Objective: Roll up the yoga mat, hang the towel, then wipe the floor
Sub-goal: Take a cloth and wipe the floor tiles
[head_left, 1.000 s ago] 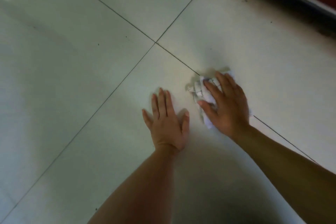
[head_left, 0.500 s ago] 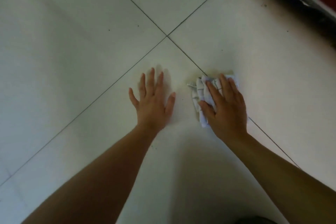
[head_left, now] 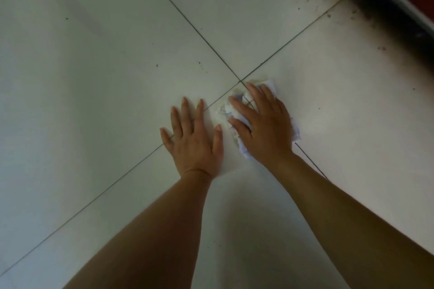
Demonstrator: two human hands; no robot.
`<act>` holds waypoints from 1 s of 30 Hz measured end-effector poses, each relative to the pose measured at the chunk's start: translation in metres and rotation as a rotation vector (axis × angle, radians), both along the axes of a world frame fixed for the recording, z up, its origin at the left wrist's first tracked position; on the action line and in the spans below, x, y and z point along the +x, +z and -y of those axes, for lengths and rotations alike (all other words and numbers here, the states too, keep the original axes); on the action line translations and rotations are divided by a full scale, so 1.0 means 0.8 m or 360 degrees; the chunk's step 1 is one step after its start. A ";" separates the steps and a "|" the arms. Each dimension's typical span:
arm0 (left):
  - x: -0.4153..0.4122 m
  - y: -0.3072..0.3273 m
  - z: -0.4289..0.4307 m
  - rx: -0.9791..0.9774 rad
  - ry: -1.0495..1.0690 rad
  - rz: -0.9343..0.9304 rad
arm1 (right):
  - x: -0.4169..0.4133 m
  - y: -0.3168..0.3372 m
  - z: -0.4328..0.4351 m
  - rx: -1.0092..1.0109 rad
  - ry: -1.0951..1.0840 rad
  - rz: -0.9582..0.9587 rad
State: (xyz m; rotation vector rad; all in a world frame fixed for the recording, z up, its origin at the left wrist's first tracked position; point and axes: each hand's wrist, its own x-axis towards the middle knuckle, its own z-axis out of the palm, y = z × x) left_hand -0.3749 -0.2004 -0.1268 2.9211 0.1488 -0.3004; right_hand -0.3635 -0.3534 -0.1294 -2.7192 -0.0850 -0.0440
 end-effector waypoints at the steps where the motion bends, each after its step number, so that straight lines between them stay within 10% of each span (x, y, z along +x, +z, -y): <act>1: 0.001 0.000 -0.001 -0.0005 0.0001 -0.0001 | -0.002 -0.002 0.002 0.0014 0.0028 0.0011; 30: 0.001 0.002 0.002 -0.0060 0.0025 0.0032 | 0.035 -0.006 0.018 -0.0206 -0.0085 0.0158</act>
